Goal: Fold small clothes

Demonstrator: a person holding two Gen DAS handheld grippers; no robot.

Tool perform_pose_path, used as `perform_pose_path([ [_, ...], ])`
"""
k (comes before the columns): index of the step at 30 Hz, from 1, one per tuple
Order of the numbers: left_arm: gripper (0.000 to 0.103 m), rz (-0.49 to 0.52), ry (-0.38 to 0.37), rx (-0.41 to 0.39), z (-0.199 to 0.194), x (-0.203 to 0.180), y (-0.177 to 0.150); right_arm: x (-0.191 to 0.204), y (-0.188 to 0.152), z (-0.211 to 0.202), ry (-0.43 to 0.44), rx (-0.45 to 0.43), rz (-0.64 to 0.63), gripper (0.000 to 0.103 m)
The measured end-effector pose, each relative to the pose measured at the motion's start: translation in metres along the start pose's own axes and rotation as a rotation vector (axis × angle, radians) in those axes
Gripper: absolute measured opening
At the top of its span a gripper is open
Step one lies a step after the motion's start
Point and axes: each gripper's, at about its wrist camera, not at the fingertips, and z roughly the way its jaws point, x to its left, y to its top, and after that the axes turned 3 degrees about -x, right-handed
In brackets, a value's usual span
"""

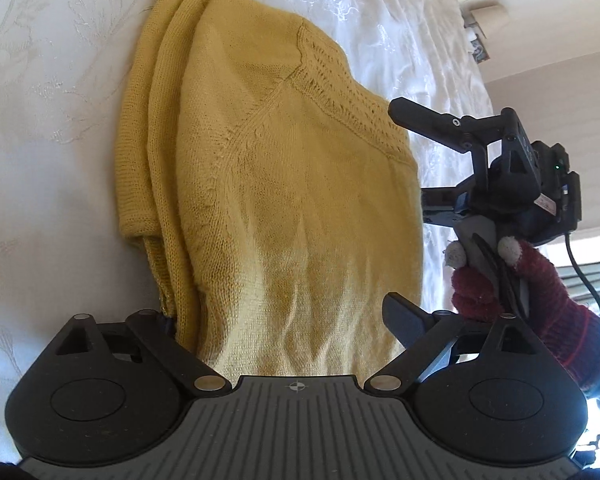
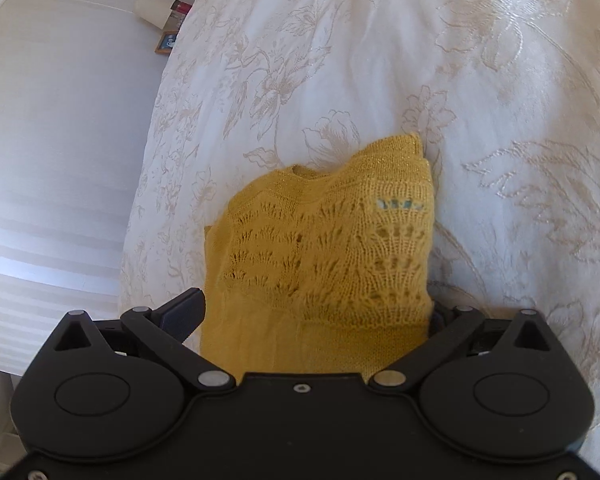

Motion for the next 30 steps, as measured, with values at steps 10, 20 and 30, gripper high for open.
perform_pose_path([
  [10,0.016,-0.085,-0.069,0.002,-0.012,0.004,-0.017,0.025,-0.011,-0.024,-0.117,-0.036,-0.067,0.04],
  [20,0.016,-0.023,-0.145,0.074,0.016,-0.083,-0.088,0.02,-0.055,-0.112,-0.178,-0.015,-0.072,0.04],
  [30,0.017,0.007,0.098,0.112,0.057,-0.114,-0.165,-0.025,-0.099,-0.186,-0.457,0.008,-0.202,0.052],
])
